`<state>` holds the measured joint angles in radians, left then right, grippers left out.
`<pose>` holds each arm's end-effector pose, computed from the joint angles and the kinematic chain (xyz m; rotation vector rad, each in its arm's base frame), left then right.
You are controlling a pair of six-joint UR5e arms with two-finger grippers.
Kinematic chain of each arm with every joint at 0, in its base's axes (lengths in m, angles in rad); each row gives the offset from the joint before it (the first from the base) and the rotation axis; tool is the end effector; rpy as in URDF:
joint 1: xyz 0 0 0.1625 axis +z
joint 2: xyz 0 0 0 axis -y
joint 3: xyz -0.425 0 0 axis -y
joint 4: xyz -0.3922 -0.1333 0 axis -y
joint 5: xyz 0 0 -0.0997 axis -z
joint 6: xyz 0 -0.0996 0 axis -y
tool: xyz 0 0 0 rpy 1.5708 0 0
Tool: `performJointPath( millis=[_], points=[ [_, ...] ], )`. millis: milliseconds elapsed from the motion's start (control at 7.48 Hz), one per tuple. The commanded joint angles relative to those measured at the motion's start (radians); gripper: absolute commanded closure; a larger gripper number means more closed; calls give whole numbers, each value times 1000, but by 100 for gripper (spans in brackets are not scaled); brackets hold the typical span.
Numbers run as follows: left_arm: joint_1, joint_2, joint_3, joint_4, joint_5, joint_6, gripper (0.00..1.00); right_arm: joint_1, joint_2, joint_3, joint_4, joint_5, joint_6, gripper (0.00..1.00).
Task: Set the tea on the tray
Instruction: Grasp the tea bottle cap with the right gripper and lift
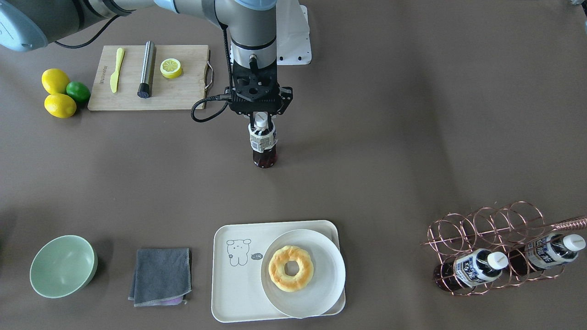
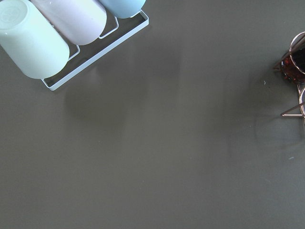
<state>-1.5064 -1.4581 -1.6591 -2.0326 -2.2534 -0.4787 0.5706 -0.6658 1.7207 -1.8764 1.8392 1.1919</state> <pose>-0.0403 -0.4709 0.6221 0.2250 0.7609 -0.2432 -0.5029 -0.4497 0.0863 0.1130 -0.7791 0.0812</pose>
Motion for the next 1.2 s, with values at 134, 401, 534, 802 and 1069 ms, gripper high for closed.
performJointPath(
  millis=[134,401,534,802,1069],
  points=[
    [0,-1,1,-1,0,-1,3,43,20,10,0,37,-14,100],
    [0,-1,1,-1,0,-3,3,116,48,10,-10,101,-21,100],
    [0,1,1,0,0,-3,3,144,48,8,-10,110,-50,100],
    [0,1,1,0,0,-5,3,190,49,-10,-10,112,-128,100],
    [2,-2,1,0,0,-11,3,259,98,-132,-3,124,-211,100]
  ],
)
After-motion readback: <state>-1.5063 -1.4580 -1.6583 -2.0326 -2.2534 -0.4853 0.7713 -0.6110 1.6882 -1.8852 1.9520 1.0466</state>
